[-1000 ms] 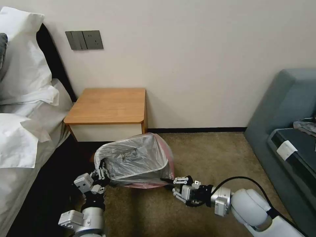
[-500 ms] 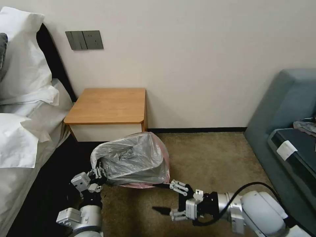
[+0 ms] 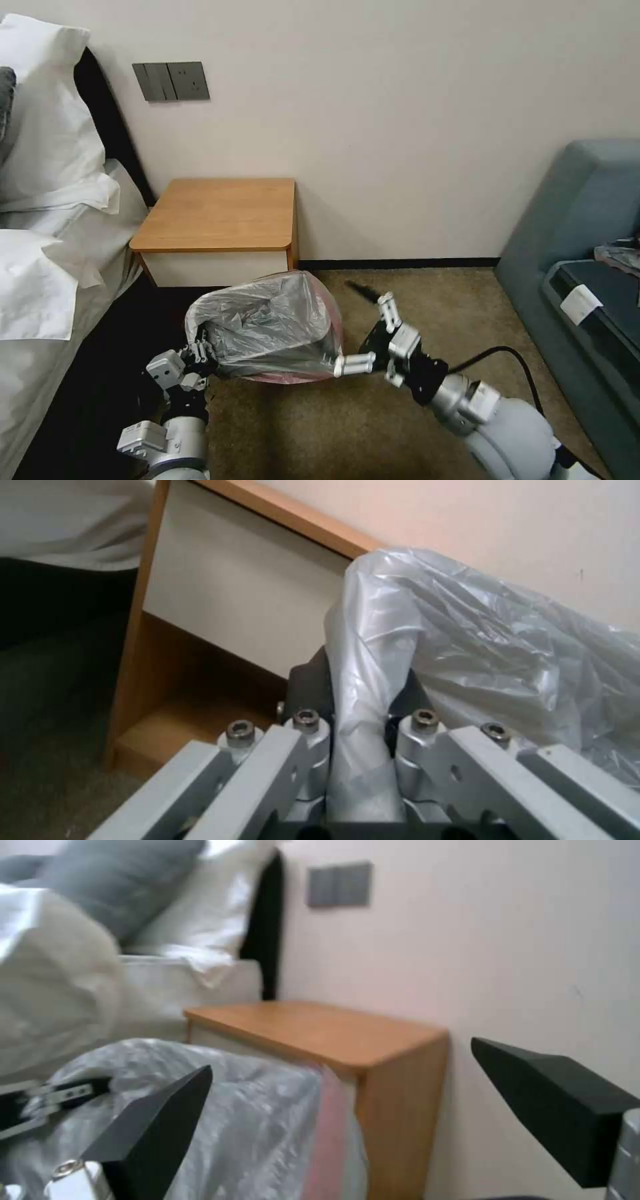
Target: Pick up the garbage bag from the table and place it over the trash can.
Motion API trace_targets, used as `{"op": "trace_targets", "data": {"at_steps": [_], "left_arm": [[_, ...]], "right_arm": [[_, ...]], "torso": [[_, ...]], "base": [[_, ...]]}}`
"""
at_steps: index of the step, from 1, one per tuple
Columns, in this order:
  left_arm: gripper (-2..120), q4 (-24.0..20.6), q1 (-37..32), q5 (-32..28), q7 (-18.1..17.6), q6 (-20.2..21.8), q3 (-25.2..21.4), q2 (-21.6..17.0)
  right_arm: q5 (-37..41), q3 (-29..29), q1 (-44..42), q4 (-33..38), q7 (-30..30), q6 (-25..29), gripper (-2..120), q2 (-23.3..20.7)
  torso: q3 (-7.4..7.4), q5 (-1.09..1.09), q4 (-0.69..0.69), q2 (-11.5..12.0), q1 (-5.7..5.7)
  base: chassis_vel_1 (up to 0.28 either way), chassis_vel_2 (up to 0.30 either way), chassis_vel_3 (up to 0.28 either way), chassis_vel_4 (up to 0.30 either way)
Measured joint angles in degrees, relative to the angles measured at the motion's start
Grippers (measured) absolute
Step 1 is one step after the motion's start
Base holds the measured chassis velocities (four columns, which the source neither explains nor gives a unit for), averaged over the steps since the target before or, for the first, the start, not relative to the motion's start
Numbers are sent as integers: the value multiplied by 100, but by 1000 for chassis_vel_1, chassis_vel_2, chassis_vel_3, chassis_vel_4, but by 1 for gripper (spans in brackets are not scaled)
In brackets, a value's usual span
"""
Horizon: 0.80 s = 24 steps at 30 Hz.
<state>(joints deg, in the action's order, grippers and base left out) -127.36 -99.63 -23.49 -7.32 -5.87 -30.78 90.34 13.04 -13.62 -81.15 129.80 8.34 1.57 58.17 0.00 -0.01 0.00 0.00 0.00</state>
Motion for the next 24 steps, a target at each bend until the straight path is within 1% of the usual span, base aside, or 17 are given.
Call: {"op": "trace_targets", "data": {"at_steps": [2, 3, 4, 7, 10, 18, 20, 21, 22, 23, 24], "left_arm": [[7, -12, 2, 31, 5, -4, 8, 2], [7, -20, 3, 46, 9, -9, 9, 3], [7, -20, 3, 46, 9, -9, 9, 3], [7, -23, 1, 91, 18, -22, 14, 1], [7, -24, 4, 111, 21, -28, 21, 1], [7, -27, -10, 147, 32, -36, 56, 1], [7, -37, -15, 149, 36, -39, 64, 2], [7, -42, -18, 153, 40, -45, 68, 4], [7, -45, -20, 155, 42, -48, 69, 7], [7, -45, -20, 155, 42, -48, 69, 7], [7, -45, -21, 156, 44, -51, 70, 11]], "right_arm": [[167, 59, 31, 3, -244, -309, 100, 61], [169, 86, 59, -8, -340, -447, 100, 95], [169, 86, 59, -8, -340, -447, 100, 95], [73, 192, 129, -7, -593, -959, 100, 199], [-93, 234, 176, -62, -600, -1073, 100, 243], [-305, 302, 335, -317, -601, -1120, 100, 294], [-219, 304, 362, -354, -599, -1136, 100, 294], [42, 321, 378, -359, -634, -1201, 100, 296], [329, 345, 385, -352, -685, -1275, 96, 299], [329, 345, 385, -352, -685, -1275, 96, 299], [831, 378, 396, -326, -766, -1383, 94, 311]], "torso": [[0, 0, 0, 0, 0], [0, 0, 0, 0, 0], [0, 0, 0, 0, 0], [0, 1, 0, 0, 0], [0, 0, 0, 0, 0], [0, 0, 0, 0, 0], [0, 1, 0, 0, 0], [0, 1, 0, 0, 0], [0, 1, 0, 0, 0], [0, 1, 0, 0, 0], [0, 1, 0, 0, 0]], "base": [[0, 0, 0, 0], [0, 0, 0, 0], [0, 0, 0, 0], [0, 0, 0, 0], [0, 0, 0, 0], [0, 0, 0, 0], [0, 0, 0, 0], [0, 0, 0, 0], [0, 0, 0, 0], [0, 0, 0, 0], [0, 0, 0, 0]]}}
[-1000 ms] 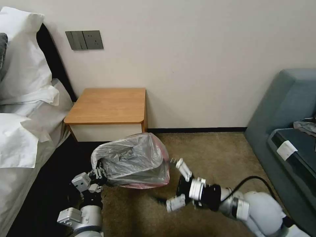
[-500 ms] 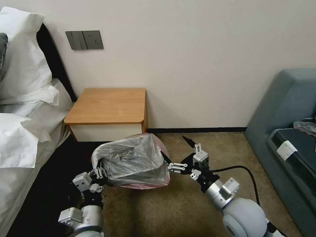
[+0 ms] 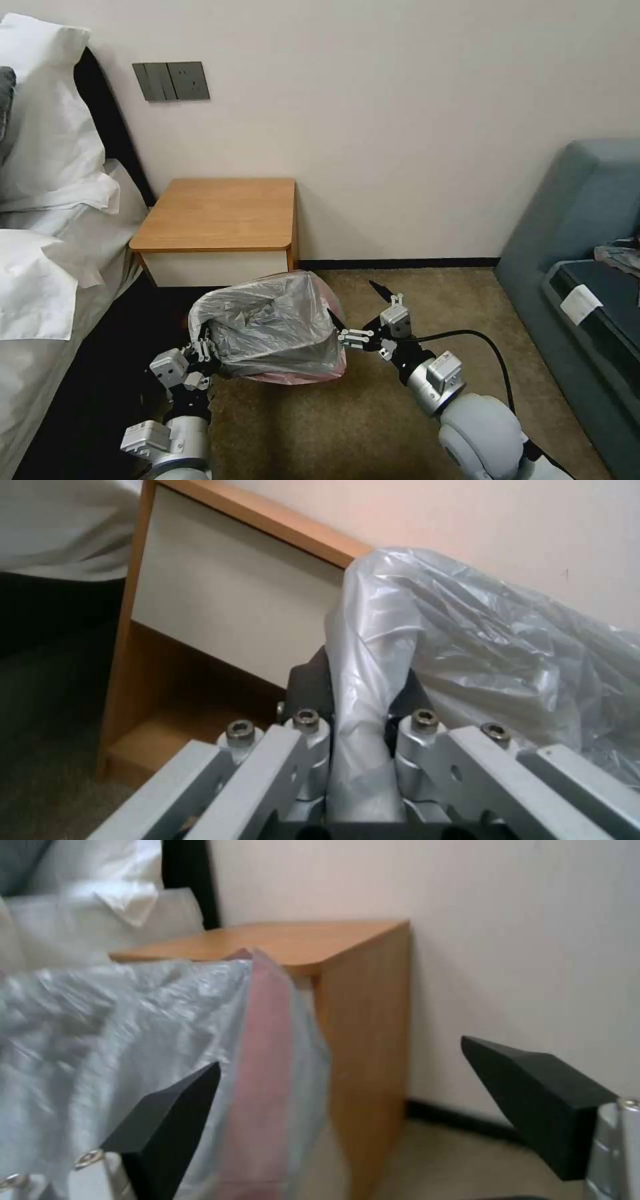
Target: Pick up the garbage bag from the table and place it over the trash can.
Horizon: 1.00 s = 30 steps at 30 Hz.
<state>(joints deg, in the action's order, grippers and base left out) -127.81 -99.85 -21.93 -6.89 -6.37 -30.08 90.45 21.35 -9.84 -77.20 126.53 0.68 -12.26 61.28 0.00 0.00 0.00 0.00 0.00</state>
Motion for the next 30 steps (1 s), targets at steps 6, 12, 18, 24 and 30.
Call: {"op": "trace_targets", "data": {"at_steps": [6, 12, 18, 24, 30], "left_arm": [[7, -1, -8, 8, 4, -5, 5, 14], [7, -5, -19, 17, 7, -9, 14, 19], [7, -11, -24, 18, 8, -21, 12, 12], [7, -15, -36, 18, 8, -31, 19, 11], [7, -15, -43, 24, 7, -36, 31, 10]], "right_arm": [[1312, 67, 34, 68, -321, -231, 92, 88], [1590, 84, 55, 14, -361, -246, 71, 132], [1648, 87, 59, -9, -315, -231, 47, 163], [1624, 101, 62, -52, -269, -207, 27, 177], [1587, 113, 80, -64, -211, -180, 6, 186]], "torso": [[0, -1, 0, 0, 0], [0, 0, 0, 0, 0], [0, -1, 0, 0, 0], [0, 0, 0, 0, 0], [0, 0, 0, 0, 0]], "base": [[0, 0, 0, 0], [0, 0, 0, 0], [0, 0, 0, 0], [0, 0, 0, 0], [0, 0, 0, 0]]}}
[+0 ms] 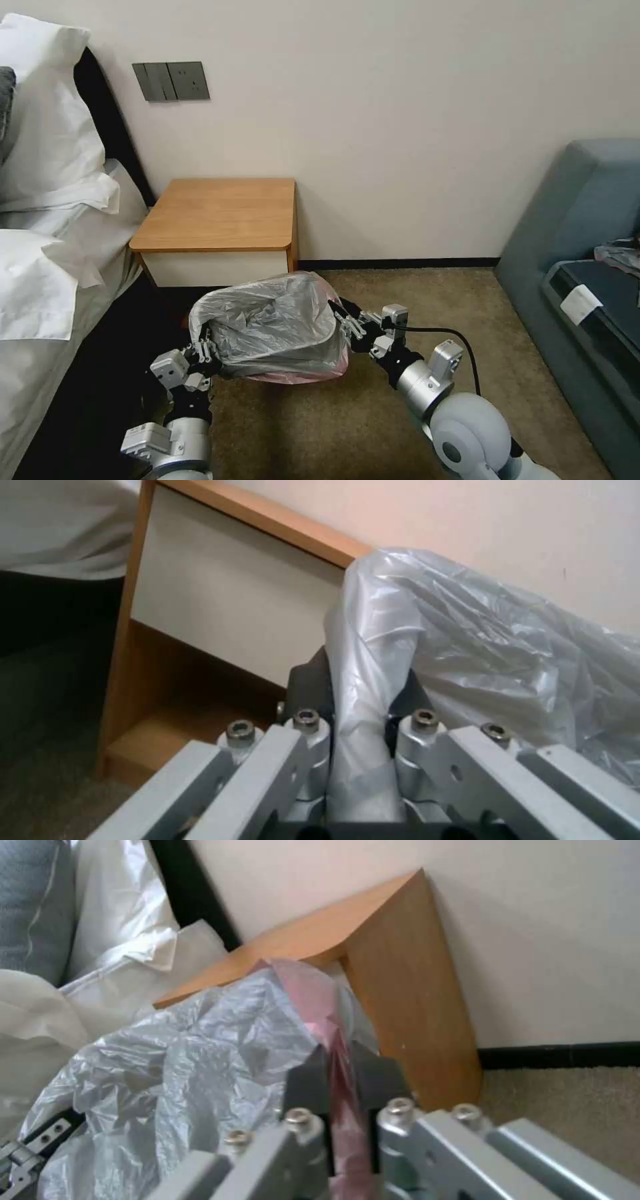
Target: Pick up the garbage bag from the table and place it over the trash can.
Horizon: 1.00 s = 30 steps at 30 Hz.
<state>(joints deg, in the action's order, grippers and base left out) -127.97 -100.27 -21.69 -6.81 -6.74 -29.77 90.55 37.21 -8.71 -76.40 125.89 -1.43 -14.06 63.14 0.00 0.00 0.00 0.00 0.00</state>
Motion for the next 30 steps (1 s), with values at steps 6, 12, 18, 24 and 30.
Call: {"op": "trace_targets", "data": {"at_steps": [6, 12, 18, 24, 30], "left_arm": [[7, 0, -22, 31, 1, -13, 57, 6], [7, 0, -43, 33, 43, -41, 69, -6], [7, 24, -71, 33, 97, -82, 52, -36], [7, 9, -76, -12, 151, -106, 44, -53], [7, -60, -75, -250, 286, -172, 53, -76]], "right_arm": [[-90, 1, 23, -35, 67, 54, 0, -10], [-134, -2, 75, -85, 77, 93, 0, -20], [-205, -36, 162, -131, 79, 120, 0, -39], [-292, -60, 214, -249, 98, 163, 0, -67], [-400, -50, 327, -473, 135, 221, 0, -62]], "torso": [[0, 0, 0, 0, 0], [0, 0, 0, 0, 0], [0, 0, 0, 0, 0], [0, 0, 0, 0, 0], [0, 0, 0, 0, 0]], "base": [[0, 0, 0, 0], [0, 0, 0, 0], [0, 0, 0, 0], [0, 0, 0, 0], [0, 0, 0, 0]]}}
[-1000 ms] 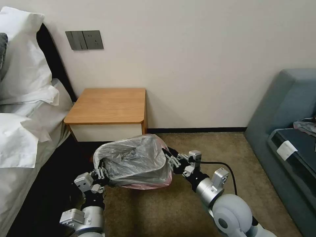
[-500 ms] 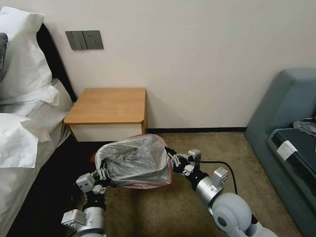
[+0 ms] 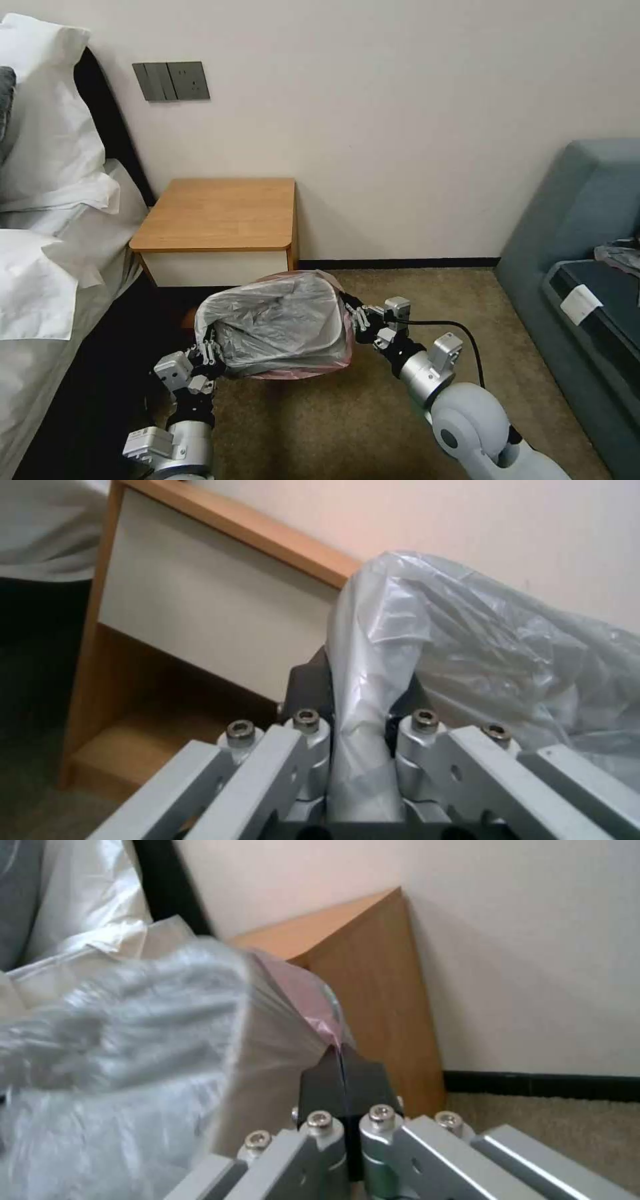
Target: Pick up the garbage bag from the table and place it over the trash can.
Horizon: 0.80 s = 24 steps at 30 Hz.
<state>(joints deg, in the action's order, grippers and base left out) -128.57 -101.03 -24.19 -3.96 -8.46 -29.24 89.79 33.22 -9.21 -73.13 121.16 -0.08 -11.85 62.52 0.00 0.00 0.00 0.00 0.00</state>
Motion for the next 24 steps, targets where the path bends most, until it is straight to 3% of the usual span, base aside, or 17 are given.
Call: {"op": "trace_targets", "data": {"at_steps": [10, 24], "left_arm": [[7, -159, -91, -572, 134, 20, 183, -39], [7, -412, -219, -717, 89, 216, 447, -1]], "right_arm": [[-194, 20, 112, -331, 95, 107, 0, 25], [-571, 17, 239, -975, 218, 359, 0, 100]], "torso": [[0, 0, 0, 0, 0], [0, 0, 0, 0, 0]], "base": [[0, 0, 0, 0], [0, 0, 0, 0]]}}
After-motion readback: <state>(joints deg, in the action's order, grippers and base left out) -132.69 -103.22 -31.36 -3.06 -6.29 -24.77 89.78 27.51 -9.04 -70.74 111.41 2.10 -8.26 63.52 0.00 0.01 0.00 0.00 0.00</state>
